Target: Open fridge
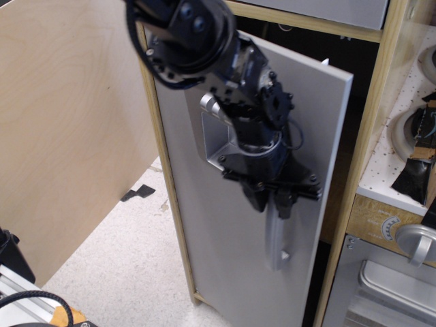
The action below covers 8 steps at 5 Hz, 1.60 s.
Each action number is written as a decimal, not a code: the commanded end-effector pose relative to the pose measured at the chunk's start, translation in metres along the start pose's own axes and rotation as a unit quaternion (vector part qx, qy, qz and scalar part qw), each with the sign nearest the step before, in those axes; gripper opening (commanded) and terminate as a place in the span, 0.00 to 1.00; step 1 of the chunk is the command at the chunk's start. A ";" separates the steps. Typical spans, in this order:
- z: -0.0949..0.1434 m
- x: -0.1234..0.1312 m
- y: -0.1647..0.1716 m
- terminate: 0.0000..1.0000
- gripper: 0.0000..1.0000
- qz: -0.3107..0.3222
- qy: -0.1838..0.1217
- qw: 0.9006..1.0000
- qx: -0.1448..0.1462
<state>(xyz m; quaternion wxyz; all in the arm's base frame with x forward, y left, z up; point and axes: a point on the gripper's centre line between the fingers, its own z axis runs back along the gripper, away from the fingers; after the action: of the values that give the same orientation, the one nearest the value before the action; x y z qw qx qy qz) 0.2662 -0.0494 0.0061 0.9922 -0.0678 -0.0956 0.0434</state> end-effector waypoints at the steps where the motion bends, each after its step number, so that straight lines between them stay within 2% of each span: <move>1: 0.036 -0.039 -0.021 0.00 1.00 0.058 0.023 0.998 0.011; 2: 0.028 -0.055 -0.047 0.00 1.00 0.075 0.035 0.996 -0.012; 3: 0.019 -0.056 -0.075 0.00 1.00 0.071 0.045 0.996 -0.017; 4: 0.014 -0.038 -0.096 0.00 1.00 0.041 0.059 0.997 -0.030; 5: 0.008 -0.010 -0.124 0.00 1.00 -0.020 0.045 0.999 -0.019; 6: 0.009 0.008 -0.136 0.00 1.00 -0.079 0.020 0.997 -0.011; 7: 0.014 0.023 -0.134 0.00 1.00 -0.139 -0.004 0.990 0.004; 8: 0.016 0.038 -0.115 0.00 1.00 -0.183 -0.019 0.983 0.022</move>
<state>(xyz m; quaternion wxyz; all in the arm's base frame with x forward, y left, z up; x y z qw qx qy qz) 0.3035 -0.1475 0.0257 0.9861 -0.0190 -0.0965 -0.1340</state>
